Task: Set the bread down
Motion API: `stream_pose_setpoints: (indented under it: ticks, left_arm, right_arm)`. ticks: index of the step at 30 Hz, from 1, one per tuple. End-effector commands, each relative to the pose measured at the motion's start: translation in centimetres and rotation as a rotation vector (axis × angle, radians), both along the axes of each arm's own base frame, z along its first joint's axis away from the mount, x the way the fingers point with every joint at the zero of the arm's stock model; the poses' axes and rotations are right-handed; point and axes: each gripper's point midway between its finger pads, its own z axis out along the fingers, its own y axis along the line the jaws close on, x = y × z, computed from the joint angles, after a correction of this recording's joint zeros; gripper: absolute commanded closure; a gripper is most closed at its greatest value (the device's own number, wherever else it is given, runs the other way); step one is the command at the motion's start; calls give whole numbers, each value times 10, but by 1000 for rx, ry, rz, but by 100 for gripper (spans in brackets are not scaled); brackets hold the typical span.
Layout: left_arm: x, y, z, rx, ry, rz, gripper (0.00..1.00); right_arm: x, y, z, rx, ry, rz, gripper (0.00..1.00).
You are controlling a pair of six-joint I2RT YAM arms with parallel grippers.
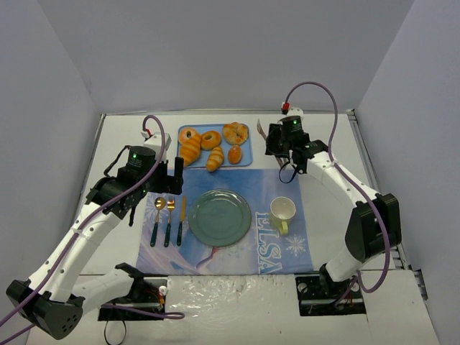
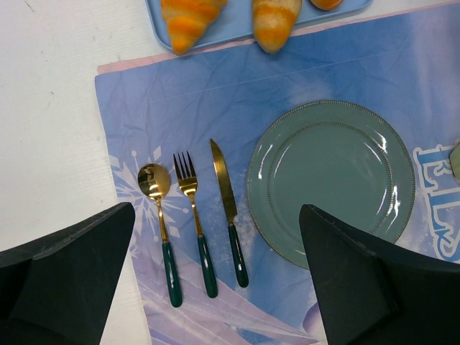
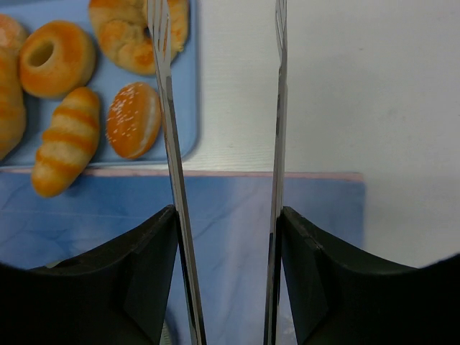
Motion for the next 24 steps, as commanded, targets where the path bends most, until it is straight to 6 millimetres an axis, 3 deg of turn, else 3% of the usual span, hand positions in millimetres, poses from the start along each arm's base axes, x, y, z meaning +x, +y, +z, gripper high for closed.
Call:
stream_pose_setpoints:
  ticks: [1, 9, 18, 24]
  left_arm:
    - [8, 2, 21, -32, -76, 28, 3]
    - [8, 4, 23, -33, -83, 31, 3]
    - [7, 3, 23, -35, -83, 29, 3]
    - [7, 3, 23, -34, -81, 27, 3]
  right_arm:
    - [-3, 52, 49, 80, -109, 104, 47]
    - [-24, 103, 41, 80, -84, 199, 46]
    - [-34, 119, 25, 39, -60, 206, 46]
    - [-34, 119, 9, 3, -36, 177, 45]
